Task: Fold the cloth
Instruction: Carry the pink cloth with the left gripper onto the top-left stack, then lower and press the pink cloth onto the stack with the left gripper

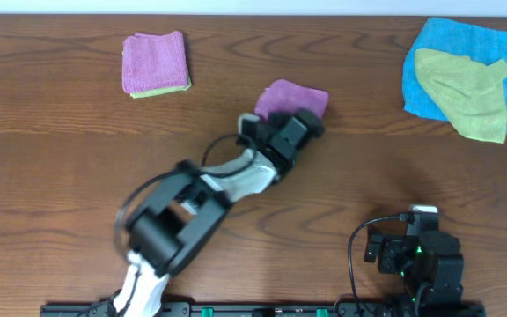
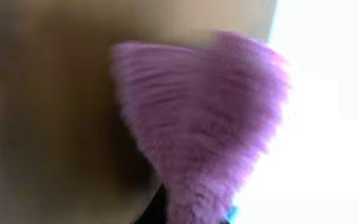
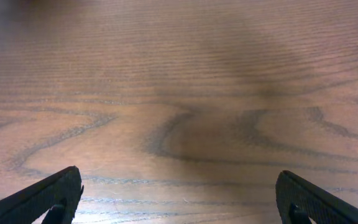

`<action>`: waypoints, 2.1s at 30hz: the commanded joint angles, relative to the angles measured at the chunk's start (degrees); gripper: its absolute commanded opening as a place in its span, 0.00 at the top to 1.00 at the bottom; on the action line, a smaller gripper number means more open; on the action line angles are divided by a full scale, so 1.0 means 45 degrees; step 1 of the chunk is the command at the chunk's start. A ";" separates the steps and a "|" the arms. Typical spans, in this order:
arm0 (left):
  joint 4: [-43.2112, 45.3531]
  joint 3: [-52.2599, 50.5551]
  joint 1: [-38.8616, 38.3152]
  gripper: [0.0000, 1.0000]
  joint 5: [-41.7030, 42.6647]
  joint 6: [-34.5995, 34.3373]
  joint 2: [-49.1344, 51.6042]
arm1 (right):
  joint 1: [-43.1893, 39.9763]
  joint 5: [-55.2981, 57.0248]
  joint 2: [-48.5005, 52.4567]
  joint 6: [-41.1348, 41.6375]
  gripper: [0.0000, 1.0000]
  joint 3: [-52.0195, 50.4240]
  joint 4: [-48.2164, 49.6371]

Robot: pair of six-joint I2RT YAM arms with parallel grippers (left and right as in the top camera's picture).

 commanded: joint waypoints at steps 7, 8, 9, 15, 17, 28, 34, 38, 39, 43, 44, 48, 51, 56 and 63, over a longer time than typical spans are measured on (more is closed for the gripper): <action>0.0510 0.0117 0.2215 0.94 -0.1088 0.0165 -0.3963 | -0.0068 0.0126 -0.0102 -0.0141 0.01 -0.0044 -0.0005; 0.0515 0.0117 0.2497 0.94 -0.1103 0.0170 -0.4153 | -0.0068 0.0126 -0.0102 -0.0141 0.00 -0.0044 -0.0005; 0.0510 0.0117 0.2739 0.94 -0.1098 0.0180 -0.4274 | -0.0068 0.0126 -0.0102 -0.0141 0.01 -0.0044 -0.0005; 0.0165 0.0117 0.4503 0.94 -0.1098 0.1297 -0.4449 | -0.0068 0.0126 -0.0102 -0.0141 0.01 -0.0044 -0.0010; -0.0146 0.0117 0.5051 0.94 -0.1088 0.1715 -0.4449 | -0.0068 0.0126 -0.0102 -0.0141 0.01 -0.0044 -0.0005; -0.1005 0.0112 0.6635 0.94 -0.1098 0.3361 -0.3755 | -0.0068 0.0126 -0.0102 -0.0141 0.01 -0.0044 -0.0005; 0.0554 0.0117 0.6781 0.94 -0.1447 0.3366 -0.2356 | -0.0068 0.0126 -0.0102 -0.0141 0.01 -0.0044 -0.0005; 0.1243 0.0117 0.6931 0.94 -0.1603 0.3376 -0.1894 | -0.0068 0.0126 -0.0102 -0.0141 0.01 -0.0044 -0.0005; 0.1389 0.0117 0.6980 0.94 -0.1588 0.3429 -0.1846 | -0.0068 0.0126 -0.0102 -0.0141 0.01 -0.0044 -0.0005; 0.2516 0.0117 0.7266 0.94 -0.1481 0.4614 -0.1749 | -0.0068 0.0126 -0.0102 -0.0141 0.01 -0.0044 -0.0005; 0.2773 0.0121 0.7349 0.94 -0.1404 0.4760 -0.1729 | -0.0068 0.0126 -0.0102 -0.0141 0.01 -0.0044 -0.0005; 0.3245 0.0126 0.7548 0.94 -0.1175 0.5037 -0.1685 | -0.0068 0.0126 -0.0102 -0.0141 0.01 -0.0044 -0.0005; 0.3852 0.0131 0.7616 0.94 -0.1078 0.5051 -0.1365 | -0.0068 0.0126 -0.0102 -0.0141 0.01 -0.0044 -0.0005; 0.4901 0.0583 0.7601 0.94 -0.0986 0.5076 -0.0389 | -0.0068 0.0126 -0.0102 -0.0141 0.01 -0.0044 -0.0005; 0.4838 0.2395 0.7592 0.94 -0.0670 0.5620 0.0913 | -0.0068 0.0126 -0.0102 -0.0141 0.01 -0.0044 -0.0005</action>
